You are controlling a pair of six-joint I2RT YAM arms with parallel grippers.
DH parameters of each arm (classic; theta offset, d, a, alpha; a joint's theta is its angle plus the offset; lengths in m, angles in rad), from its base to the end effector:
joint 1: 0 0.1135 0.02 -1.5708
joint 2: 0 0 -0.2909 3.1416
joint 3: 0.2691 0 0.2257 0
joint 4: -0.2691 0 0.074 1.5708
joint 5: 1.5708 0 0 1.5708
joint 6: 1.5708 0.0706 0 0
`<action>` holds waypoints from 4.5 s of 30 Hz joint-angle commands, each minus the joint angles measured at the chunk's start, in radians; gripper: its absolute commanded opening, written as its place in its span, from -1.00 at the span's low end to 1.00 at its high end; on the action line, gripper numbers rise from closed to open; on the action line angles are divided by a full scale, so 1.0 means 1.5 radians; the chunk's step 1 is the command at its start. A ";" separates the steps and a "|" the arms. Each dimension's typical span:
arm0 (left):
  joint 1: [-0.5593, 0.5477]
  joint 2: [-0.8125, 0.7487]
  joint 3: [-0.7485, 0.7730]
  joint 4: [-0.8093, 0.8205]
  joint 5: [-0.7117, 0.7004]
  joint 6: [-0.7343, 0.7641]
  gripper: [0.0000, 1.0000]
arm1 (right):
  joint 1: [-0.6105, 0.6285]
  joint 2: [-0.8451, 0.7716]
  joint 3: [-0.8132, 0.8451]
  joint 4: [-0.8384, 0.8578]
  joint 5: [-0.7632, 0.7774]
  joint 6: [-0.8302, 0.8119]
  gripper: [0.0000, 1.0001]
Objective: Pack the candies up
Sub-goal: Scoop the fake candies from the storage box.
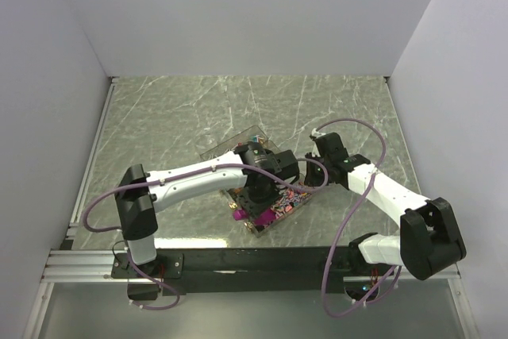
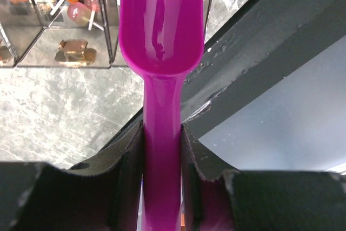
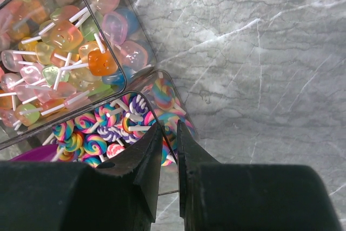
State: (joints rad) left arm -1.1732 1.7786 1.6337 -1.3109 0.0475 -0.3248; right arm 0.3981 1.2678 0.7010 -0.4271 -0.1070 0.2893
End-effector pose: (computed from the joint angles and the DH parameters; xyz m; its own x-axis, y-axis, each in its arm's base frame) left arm 0.1210 -0.2969 0.2825 -0.6591 0.7462 -0.0937 0.7521 0.6541 -0.0813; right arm 0.2069 0.0952 0.2041 -0.8658 -0.0564 -0.4972 -0.2005 0.9495 0.2414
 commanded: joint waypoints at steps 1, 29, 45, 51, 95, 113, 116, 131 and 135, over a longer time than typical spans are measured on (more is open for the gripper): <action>-0.014 0.031 0.025 -0.001 -0.022 0.018 -0.99 | 0.016 0.010 0.008 0.018 0.015 0.017 -1.00; -0.012 0.144 0.110 0.219 -0.014 0.043 -0.99 | 0.023 -0.016 -0.041 0.085 -0.085 0.080 -1.00; -0.011 0.033 -0.013 0.131 0.013 0.027 -0.99 | 0.023 -0.023 -0.031 0.040 0.001 0.047 -1.00; -0.012 0.017 -0.031 0.087 -0.012 0.024 -0.99 | 0.024 -0.016 -0.026 0.036 0.011 0.041 -1.00; -0.016 0.160 0.146 0.008 -0.078 0.008 -0.99 | 0.028 -0.028 -0.008 0.057 -0.031 0.045 -1.00; -0.017 0.089 0.022 0.364 -0.062 -0.047 -0.80 | 0.032 -0.016 -0.071 0.156 -0.127 0.115 -1.00; -0.016 0.067 -0.001 0.407 -0.077 -0.053 -0.74 | 0.032 -0.020 -0.072 0.150 -0.116 0.111 -1.00; -0.016 -0.028 -0.128 0.486 -0.110 -0.072 -0.64 | 0.033 -0.046 -0.071 0.086 -0.055 0.090 -1.00; -0.016 -0.014 -0.117 0.495 -0.123 -0.078 -0.72 | 0.032 -0.038 -0.072 0.091 -0.064 0.098 -1.00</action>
State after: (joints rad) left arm -1.2015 1.7039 1.4536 -0.9771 -0.0746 -0.4240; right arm 0.4183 1.2148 0.6132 -0.2604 -0.0940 0.3355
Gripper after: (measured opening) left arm 0.328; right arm 0.169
